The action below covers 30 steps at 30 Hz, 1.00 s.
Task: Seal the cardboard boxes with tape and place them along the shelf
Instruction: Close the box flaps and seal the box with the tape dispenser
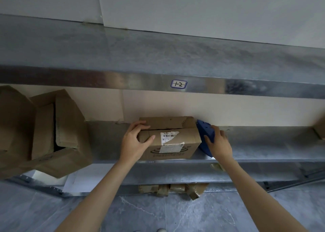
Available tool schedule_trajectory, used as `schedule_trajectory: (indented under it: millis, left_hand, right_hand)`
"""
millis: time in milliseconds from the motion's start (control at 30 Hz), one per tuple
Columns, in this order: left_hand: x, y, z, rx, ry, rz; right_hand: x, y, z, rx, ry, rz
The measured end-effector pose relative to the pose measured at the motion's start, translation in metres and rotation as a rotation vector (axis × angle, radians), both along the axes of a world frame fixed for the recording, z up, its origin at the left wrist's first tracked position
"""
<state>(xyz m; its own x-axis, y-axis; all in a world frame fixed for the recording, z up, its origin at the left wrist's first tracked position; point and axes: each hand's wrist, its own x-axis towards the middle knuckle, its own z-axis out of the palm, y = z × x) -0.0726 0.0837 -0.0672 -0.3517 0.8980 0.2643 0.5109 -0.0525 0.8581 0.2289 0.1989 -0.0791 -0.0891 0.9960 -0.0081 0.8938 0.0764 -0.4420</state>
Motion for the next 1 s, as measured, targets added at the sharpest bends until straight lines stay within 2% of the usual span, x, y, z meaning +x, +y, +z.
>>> schedule_trajectory:
  millis: [200,367,567,833,1000]
  left_hand:
    - [0.001,0.000,-0.001,-0.007,-0.024,0.015]
    - [0.001,0.000,-0.001,-0.001,-0.015,0.018]
    - [0.000,0.000,0.001,-0.022,-0.030,0.011]
    - [-0.003,-0.001,-0.001,-0.014,-0.035,0.006]
    - [-0.003,0.000,-0.003,0.006,0.004,0.017]
  right_hand:
    - [0.005,0.011,-0.019,-0.128,-0.241,0.088]
    - [0.011,0.032,-0.016,-0.249,-0.231,0.124]
    - [0.013,0.044,-0.007,-0.366,-0.072,0.175]
    - [0.018,0.037,0.023,-0.243,-0.111,0.165]
    - [0.017,0.021,0.064,-0.085,-0.074,0.187]
